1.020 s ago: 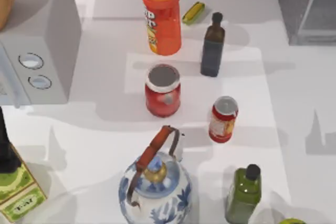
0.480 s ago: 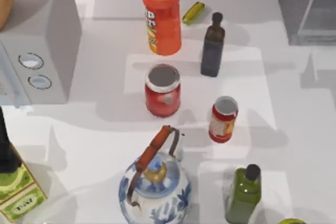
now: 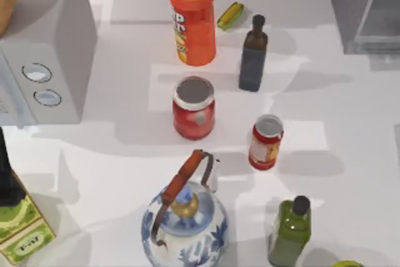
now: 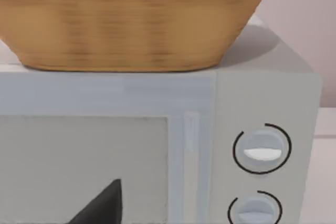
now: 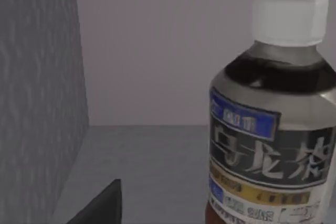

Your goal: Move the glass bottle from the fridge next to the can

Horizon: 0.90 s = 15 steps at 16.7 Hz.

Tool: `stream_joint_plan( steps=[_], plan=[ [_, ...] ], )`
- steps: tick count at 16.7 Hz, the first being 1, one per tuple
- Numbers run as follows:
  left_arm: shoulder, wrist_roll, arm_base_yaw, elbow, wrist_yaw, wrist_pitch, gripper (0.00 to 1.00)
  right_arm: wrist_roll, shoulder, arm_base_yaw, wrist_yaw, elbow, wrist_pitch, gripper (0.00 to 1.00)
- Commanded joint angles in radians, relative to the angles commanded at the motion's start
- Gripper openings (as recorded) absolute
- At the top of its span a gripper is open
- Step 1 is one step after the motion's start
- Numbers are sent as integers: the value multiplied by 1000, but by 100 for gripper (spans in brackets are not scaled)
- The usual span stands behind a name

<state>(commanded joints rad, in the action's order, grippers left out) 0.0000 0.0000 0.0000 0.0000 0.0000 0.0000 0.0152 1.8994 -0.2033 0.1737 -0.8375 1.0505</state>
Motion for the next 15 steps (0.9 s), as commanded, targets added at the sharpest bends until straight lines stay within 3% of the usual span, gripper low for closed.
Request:
stream_joint_plan(
  steps=[5, 11, 15],
  plan=[
    [0, 0, 0, 0, 0, 0, 100, 1, 153, -17, 15, -74, 92, 100],
    [0, 0, 0, 0, 0, 0, 100, 1, 160, -12, 12, -85, 84, 100],
    [0, 0, 0, 0, 0, 0, 100, 0, 227, -4, 0, -206, 34, 100]
  ],
)
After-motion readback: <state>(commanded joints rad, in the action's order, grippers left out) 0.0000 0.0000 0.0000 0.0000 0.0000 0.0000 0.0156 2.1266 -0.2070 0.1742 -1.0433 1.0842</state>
